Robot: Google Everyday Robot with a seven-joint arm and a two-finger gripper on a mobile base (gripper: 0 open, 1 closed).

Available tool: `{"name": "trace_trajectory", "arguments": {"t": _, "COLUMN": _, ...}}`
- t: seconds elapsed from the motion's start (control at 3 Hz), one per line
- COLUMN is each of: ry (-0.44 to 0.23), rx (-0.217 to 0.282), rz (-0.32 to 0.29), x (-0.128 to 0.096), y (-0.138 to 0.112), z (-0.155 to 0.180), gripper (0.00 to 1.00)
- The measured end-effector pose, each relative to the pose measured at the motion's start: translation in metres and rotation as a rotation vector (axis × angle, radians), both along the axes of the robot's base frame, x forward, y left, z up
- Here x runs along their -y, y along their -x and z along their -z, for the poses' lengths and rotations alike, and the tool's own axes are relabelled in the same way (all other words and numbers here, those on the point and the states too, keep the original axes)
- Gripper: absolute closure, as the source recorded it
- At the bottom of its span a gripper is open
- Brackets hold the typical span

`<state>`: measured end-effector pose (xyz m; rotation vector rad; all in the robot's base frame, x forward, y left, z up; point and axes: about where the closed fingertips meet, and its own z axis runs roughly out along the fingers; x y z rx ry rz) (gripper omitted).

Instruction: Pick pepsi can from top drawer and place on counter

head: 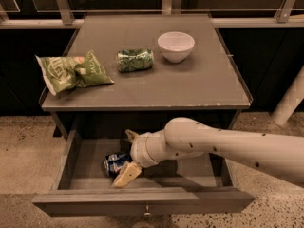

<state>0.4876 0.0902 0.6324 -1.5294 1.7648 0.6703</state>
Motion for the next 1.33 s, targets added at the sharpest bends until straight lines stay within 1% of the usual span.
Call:
{"name": "trace_trajectory", "arguments": {"t": 0.33, "ry": 0.000, "rx": 0.000, "rz": -0.001, "x": 0.000, "y": 0.000, "z": 0.000, "gripper": 0.00}}
{"name": "trace_trajectory", "arguments": {"t": 1.0, "ry": 0.103, "rx": 0.004, "rz": -0.019, "x": 0.004, "y": 0.002, "z": 0.015, "gripper": 0.00}}
{"name": "trace_trajectory", "arguments": {"t": 1.33, "ry": 0.105, "rx": 0.003, "rz": -0.020, "x": 0.004, "y": 0.002, "z": 0.016, "gripper": 0.19}}
